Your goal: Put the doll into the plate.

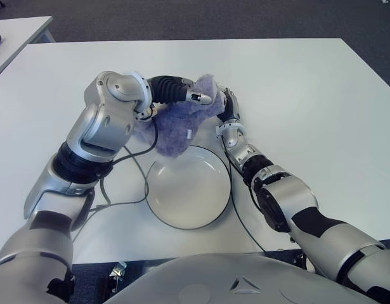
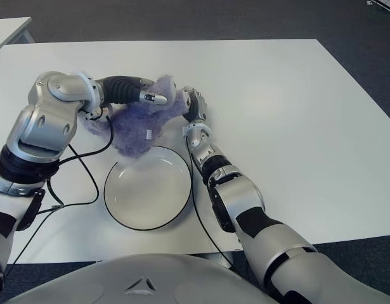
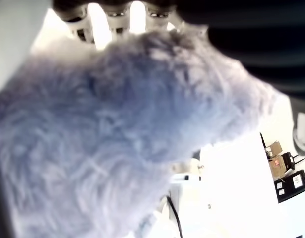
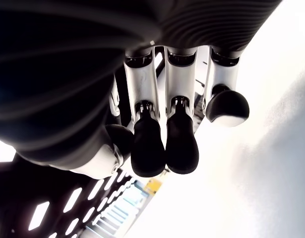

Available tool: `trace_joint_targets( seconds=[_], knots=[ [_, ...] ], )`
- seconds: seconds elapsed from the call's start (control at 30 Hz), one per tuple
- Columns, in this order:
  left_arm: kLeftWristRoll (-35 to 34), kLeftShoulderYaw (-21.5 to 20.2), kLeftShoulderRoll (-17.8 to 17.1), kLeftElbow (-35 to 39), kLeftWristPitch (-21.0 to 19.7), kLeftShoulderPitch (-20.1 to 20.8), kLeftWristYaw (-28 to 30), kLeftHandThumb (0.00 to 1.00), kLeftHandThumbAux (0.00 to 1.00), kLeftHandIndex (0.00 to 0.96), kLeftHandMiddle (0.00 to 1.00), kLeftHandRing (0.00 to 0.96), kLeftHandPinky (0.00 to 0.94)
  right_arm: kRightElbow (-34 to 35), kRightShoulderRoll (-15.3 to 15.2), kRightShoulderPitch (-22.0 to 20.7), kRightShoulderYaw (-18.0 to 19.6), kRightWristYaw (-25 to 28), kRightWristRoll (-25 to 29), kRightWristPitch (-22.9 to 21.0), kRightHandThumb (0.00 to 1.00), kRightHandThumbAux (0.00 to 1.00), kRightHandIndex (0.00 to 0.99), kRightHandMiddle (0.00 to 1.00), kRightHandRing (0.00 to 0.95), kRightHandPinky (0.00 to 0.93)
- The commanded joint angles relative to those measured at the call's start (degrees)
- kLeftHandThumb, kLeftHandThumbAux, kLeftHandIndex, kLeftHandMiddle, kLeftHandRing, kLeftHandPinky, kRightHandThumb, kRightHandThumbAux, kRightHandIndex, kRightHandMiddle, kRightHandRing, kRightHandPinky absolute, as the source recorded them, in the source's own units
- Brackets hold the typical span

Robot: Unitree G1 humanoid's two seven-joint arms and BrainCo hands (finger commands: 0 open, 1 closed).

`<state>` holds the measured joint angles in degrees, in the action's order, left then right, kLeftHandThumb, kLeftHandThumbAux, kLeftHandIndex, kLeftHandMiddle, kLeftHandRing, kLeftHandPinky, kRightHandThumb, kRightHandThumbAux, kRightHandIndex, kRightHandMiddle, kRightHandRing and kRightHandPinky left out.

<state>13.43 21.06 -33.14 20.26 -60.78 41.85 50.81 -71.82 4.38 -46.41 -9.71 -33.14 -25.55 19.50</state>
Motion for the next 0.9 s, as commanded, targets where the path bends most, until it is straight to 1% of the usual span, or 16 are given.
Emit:
trace_joint_targets(
  seconds=[0.03,0.27,0.4,0.47,0.5,0.53,0.57,0.63,0.67,0.7,0.73,0.77,0.8,0.83,0.87,0.9],
  knots=[
    [-1.5,-0.1,-0.6,0.5,-2.2,0.0,-1.6,0.0,0.437,0.0,0.02,0.012,0.02,-7.9,6.6,9.8,0.1,2.3,0.2,-6.5,0.707,0.733,0.414,0.775,0.837,0.861],
    [-1.8,0.3,-1.4,1.3,-4.0,0.2,-2.0,0.0,0.446,0.0,0.035,0.034,0.052,-7.8,6.6,9.8,0.3,2.2,0.3,-6.5,0.706,0.734,0.411,0.783,0.844,0.857],
    [-1.8,0.3,-1.7,1.1,-3.0,-0.7,-2.5,0.0,0.45,0.0,0.047,0.042,0.063,-7.9,6.7,9.8,0.3,2.3,0.4,-6.6,0.707,0.733,0.411,0.787,0.847,0.858],
    [-0.7,1.1,-1.9,-1.0,0.3,-2.2,-4.0,0.0,0.445,0.0,0.066,0.064,0.095,-7.9,6.9,9.9,0.6,2.4,0.6,-6.5,0.709,0.732,0.411,0.797,0.857,0.87],
    [-0.2,1.5,-1.9,-2.0,1.8,-2.8,-4.7,0.0,0.449,0.0,0.148,0.158,0.185,-7.9,6.9,9.9,0.7,2.3,0.7,-6.4,0.71,0.731,0.411,0.797,0.857,0.872],
    [0.7,2.2,-2.1,-2.8,3.7,-3.5,-5.8,0.0,0.45,0.0,0.161,0.174,0.2,-7.9,7.0,9.9,0.9,2.2,0.8,-6.2,0.71,0.731,0.411,0.797,0.857,0.873],
    [1.2,2.6,-2.2,-3.3,4.8,-3.9,-6.5,0.0,0.459,0.031,0.238,0.253,0.263,-7.9,7.0,9.9,1.0,2.1,0.8,-6.1,0.711,0.73,0.412,0.797,0.857,0.873],
    [2.4,3.4,-2.4,-3.7,6.9,-4.7,-8.1,0.0,0.462,0.041,0.261,0.276,0.283,-7.9,7.1,9.8,1.3,2.1,1.0,-6.0,0.711,0.73,0.412,0.797,0.856,0.873],
    [3.8,4.1,-2.2,-4.0,8.9,-5.9,-10.2,0.017,0.47,0.107,0.325,0.326,0.312,-7.8,7.1,9.8,1.7,2.3,1.4,-5.8,0.712,0.729,0.412,0.797,0.855,0.872],
    [4.9,4.6,-2.1,-4.2,10.4,-6.7,-11.8,0.144,0.491,0.212,0.506,0.526,0.528,-7.8,7.1,9.8,2.0,2.5,1.6,-5.7,0.712,0.729,0.412,0.797,0.854,0.871],
    [6.3,5.2,-1.6,-4.7,12.5,-7.8,-14.3,0.167,0.494,0.23,0.538,0.56,0.564,-7.8,7.1,9.6,2.5,3.0,2.0,-5.7,0.712,0.729,0.412,0.797,0.853,0.871],
    [7.1,5.5,-1.3,-5.2,13.9,-8.5,-15.8,0.251,0.517,0.307,0.623,0.641,0.658,-7.8,7.0,9.5,2.7,3.4,2.2,-5.8,0.712,0.729,0.412,0.796,0.852,0.869],
    [8.4,5.9,-0.7,-5.9,15.8,-9.4,-18.2,0.273,0.522,0.326,0.644,0.662,0.682,-7.7,7.0,9.2,3.1,4.1,2.6,-6.0,0.712,0.729,0.412,0.796,0.852,0.868],
    [9.2,6.1,-0.2,-6.4,17.2,-10.0,-19.8,0.321,0.532,0.367,0.663,0.678,0.711,-7.7,7.0,9.1,3.4,4.5,2.8,-6.2,0.711,0.729,0.412,0.796,0.851,0.866],
    [10.3,6.0,0.6,-7.1,19.4,-11.3,-22.9,0.36,0.539,0.398,0.678,0.69,0.733,-7.8,7.0,9.2,3.7,4.6,2.9,-6.0,0.711,0.729,0.412,0.795,0.85,0.864],
    [11.1,5.8,1.3,-7.6,21.0,-12.3,-25.1,0.624,0.656,0.427,0.729,0.745,0.77,-7.8,7.1,9.4,3.9,4.6,3.0,-5.8,0.712,0.729,0.413,0.795,0.848,0.866]
  ],
)
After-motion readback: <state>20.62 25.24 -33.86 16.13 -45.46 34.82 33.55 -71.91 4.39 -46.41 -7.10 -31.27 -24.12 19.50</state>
